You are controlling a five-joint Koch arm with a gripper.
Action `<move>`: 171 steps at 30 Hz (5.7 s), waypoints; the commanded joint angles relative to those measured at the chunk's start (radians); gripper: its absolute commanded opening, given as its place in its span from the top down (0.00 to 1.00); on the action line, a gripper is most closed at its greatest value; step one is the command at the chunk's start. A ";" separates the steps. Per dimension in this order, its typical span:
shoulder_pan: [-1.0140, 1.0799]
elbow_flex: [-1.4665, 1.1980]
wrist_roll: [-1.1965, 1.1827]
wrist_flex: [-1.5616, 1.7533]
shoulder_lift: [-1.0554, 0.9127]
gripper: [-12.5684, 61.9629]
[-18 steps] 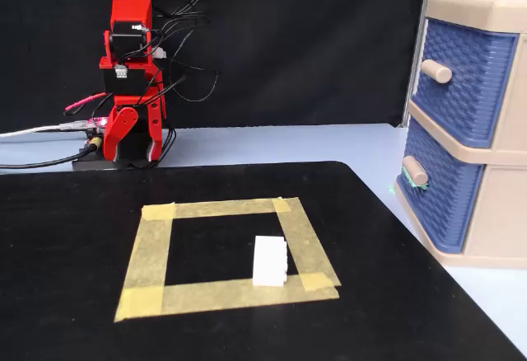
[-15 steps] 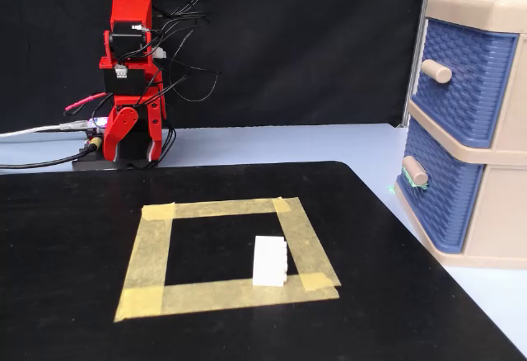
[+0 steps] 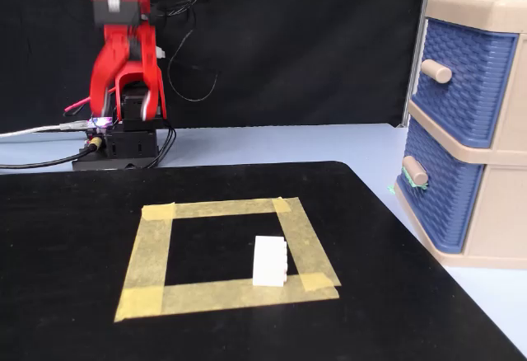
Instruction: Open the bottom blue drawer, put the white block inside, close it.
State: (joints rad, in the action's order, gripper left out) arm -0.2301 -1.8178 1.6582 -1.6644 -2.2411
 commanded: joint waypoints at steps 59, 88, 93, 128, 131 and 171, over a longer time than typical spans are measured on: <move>-0.769 0.161 1.362 2.563 1.436 0.94; -0.457 -0.617 1.170 1.586 0.141 0.38; -0.365 0.087 0.859 0.712 0.270 0.38; -0.179 0.910 0.370 0.561 1.347 0.38; -0.164 0.902 0.360 0.555 1.345 0.38; -0.727 1.514 1.020 0.120 1.192 0.51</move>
State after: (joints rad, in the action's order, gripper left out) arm -0.9403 -0.3375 2.6645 -1.5739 -1.0247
